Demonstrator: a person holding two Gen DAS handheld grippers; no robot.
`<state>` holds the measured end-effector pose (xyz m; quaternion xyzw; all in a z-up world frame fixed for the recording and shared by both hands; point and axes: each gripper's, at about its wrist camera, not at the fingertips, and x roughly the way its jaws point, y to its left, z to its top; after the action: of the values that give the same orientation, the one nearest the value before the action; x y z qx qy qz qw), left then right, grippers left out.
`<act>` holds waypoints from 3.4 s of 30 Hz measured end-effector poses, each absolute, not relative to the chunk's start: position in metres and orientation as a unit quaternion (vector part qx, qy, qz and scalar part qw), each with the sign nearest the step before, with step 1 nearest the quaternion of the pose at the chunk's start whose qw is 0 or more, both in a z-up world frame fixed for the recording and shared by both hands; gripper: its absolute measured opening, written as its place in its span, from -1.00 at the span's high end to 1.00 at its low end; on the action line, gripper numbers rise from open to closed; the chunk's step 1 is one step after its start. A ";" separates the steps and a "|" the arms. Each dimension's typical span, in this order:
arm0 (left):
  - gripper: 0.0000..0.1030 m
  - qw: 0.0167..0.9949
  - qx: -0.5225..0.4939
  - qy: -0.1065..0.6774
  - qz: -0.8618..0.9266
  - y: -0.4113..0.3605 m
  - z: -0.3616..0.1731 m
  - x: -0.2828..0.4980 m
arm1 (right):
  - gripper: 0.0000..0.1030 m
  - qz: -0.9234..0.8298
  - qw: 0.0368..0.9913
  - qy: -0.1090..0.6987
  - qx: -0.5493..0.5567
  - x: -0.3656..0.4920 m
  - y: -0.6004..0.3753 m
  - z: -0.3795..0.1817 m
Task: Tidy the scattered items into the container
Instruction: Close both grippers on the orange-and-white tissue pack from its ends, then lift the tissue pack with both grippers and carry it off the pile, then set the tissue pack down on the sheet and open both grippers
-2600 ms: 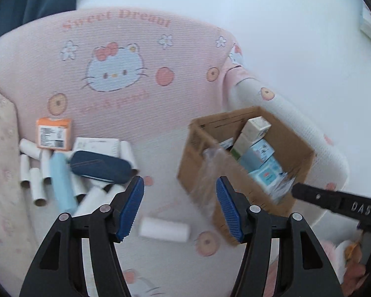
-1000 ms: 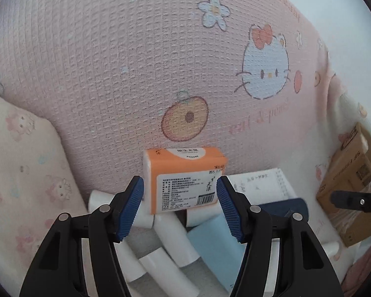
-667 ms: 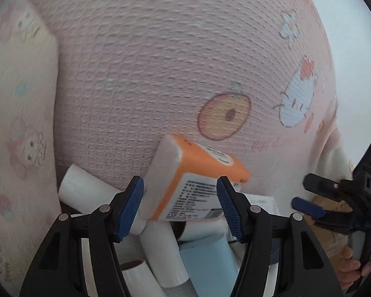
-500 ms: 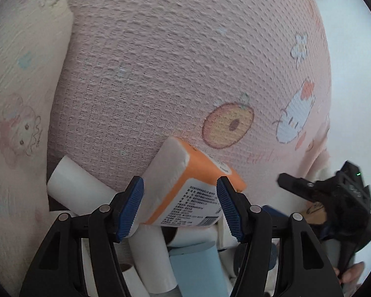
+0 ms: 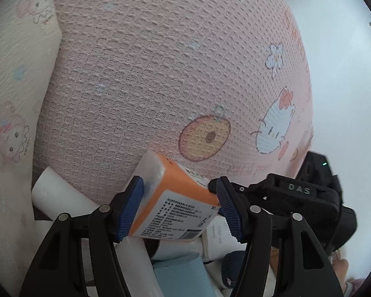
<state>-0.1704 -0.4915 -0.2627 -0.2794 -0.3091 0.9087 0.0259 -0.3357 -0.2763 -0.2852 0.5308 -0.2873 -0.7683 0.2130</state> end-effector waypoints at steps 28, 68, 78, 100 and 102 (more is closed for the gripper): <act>0.14 0.147 -0.244 -0.211 0.935 -0.331 -0.154 -0.103 | 0.34 -0.861 0.211 -0.225 0.404 -0.182 -0.135 -0.163; 0.16 0.074 -0.455 -0.221 0.859 -0.225 -0.292 0.011 | 0.35 -0.779 0.197 -0.249 0.541 -0.088 -0.019 -0.278; 0.16 0.078 -0.491 -0.203 0.843 -0.224 -0.314 0.026 | 0.34 -0.740 0.205 -0.262 0.585 -0.087 -0.017 -0.300; 0.09 0.052 -0.462 -0.307 0.830 -0.245 -0.283 0.038 | 0.35 -0.784 0.218 -0.174 0.555 -0.056 -0.017 -0.263; 0.23 0.055 -0.465 -0.307 0.829 -0.243 -0.282 0.035 | 0.50 -0.792 0.219 -0.181 0.540 -0.058 -0.014 -0.256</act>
<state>0.0346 -0.2434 -0.2820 -0.4648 -0.3073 0.8286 0.0548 -0.0583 -0.0137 -0.2558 0.5404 -0.1808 -0.7922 0.2186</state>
